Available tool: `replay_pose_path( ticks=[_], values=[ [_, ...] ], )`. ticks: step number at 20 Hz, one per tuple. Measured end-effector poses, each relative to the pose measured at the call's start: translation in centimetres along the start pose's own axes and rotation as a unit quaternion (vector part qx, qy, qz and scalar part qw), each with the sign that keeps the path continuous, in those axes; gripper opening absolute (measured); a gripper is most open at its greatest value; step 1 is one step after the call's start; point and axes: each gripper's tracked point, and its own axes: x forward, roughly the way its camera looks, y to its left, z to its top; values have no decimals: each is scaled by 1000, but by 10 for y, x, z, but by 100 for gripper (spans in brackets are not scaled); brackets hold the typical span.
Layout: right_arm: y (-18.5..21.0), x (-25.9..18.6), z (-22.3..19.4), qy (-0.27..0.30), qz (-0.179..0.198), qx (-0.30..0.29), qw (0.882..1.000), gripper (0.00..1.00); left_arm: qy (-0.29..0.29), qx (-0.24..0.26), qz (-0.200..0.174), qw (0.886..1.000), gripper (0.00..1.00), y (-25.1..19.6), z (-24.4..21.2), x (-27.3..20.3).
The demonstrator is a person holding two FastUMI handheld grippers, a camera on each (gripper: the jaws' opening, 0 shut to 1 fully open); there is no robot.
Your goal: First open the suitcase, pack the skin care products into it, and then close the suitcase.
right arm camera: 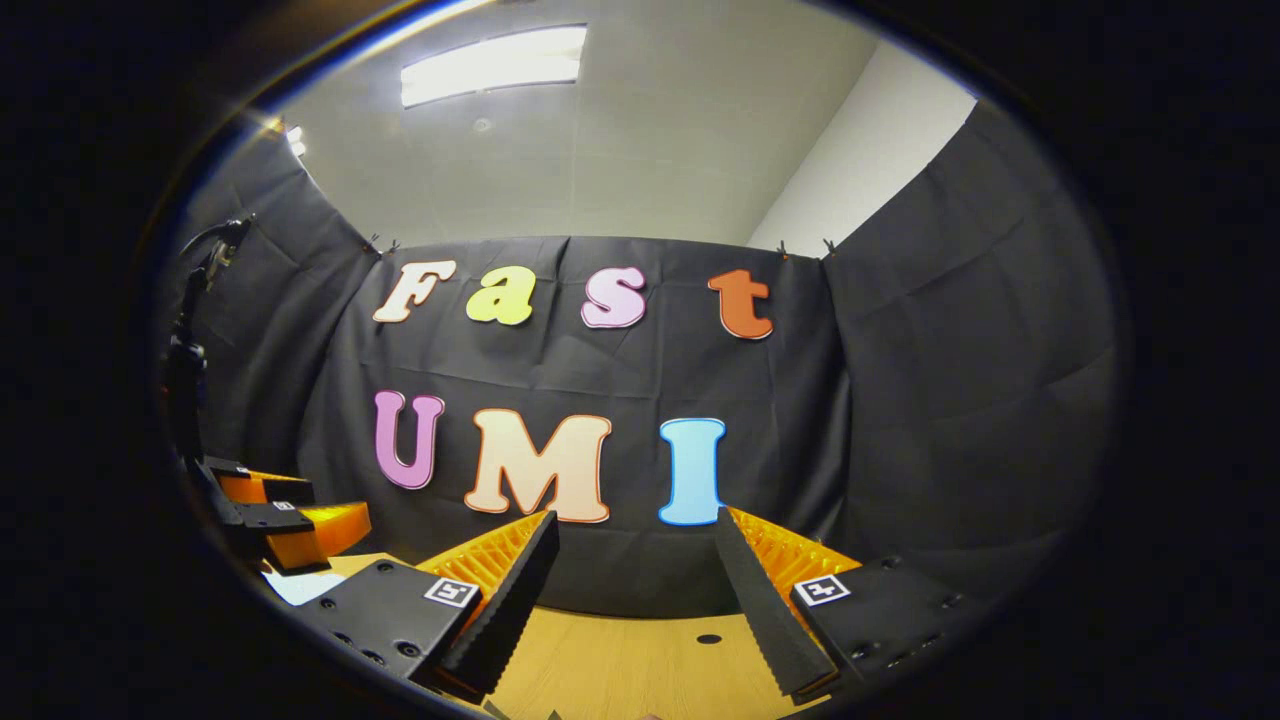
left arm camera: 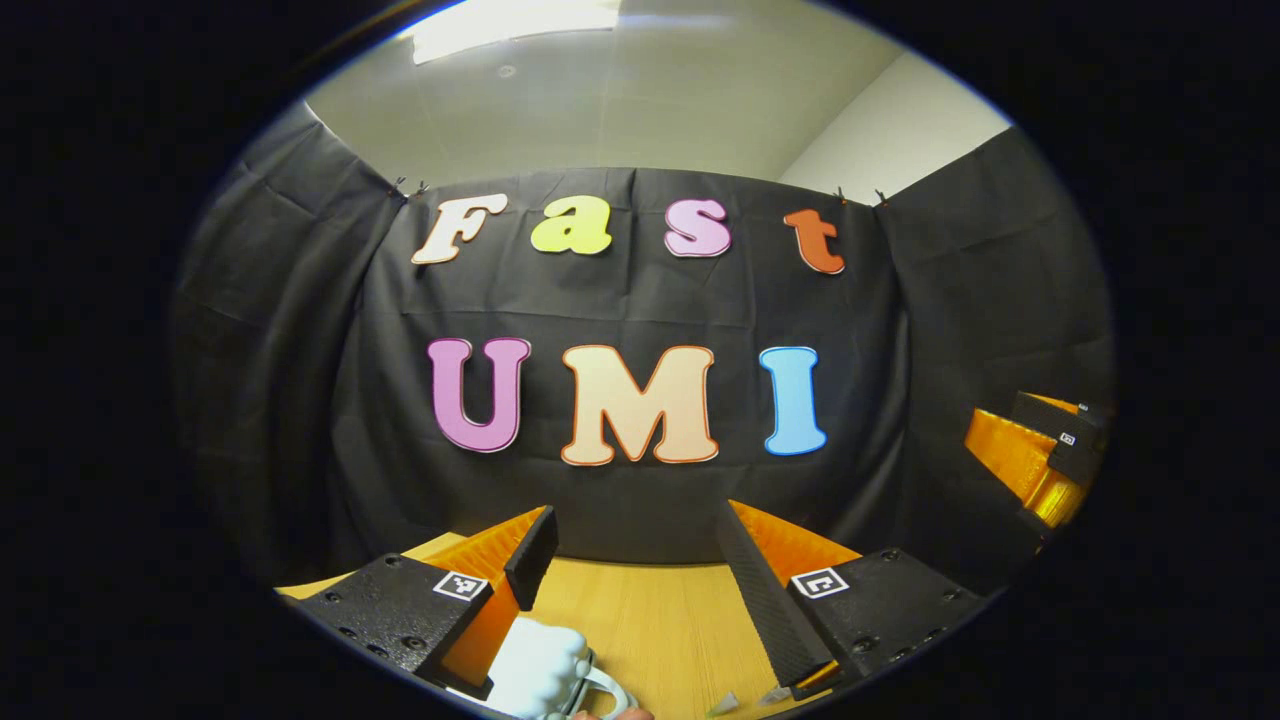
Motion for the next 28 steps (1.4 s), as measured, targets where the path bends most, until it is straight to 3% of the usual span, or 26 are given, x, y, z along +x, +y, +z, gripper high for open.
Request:
replay_pose_path(
  ticks=[3,6,13,16,22,28],
  values=[
    [0,2,-21,17,20,22,999,98,51,10,40,998,94,27,-35,-13],
    [-5,4,-36,38,16,32,999,98,113,12,45,993,94,40,-81,-25],
    [-10,6,-59,78,-31,13,996,98,258,-8,-17,966,94,32,-188,-30],
    [-14,-1,-60,86,-39,-7,995,98,290,-1,-40,956,88,22,-217,-26],
    [-58,-12,-70,112,-91,-49,988,98,359,28,-84,929,87,-8,-271,-32],
    [-79,-18,-66,114,-118,-74,984,98,439,-7,-82,895,83,-20,-324,-43]
  ],
)
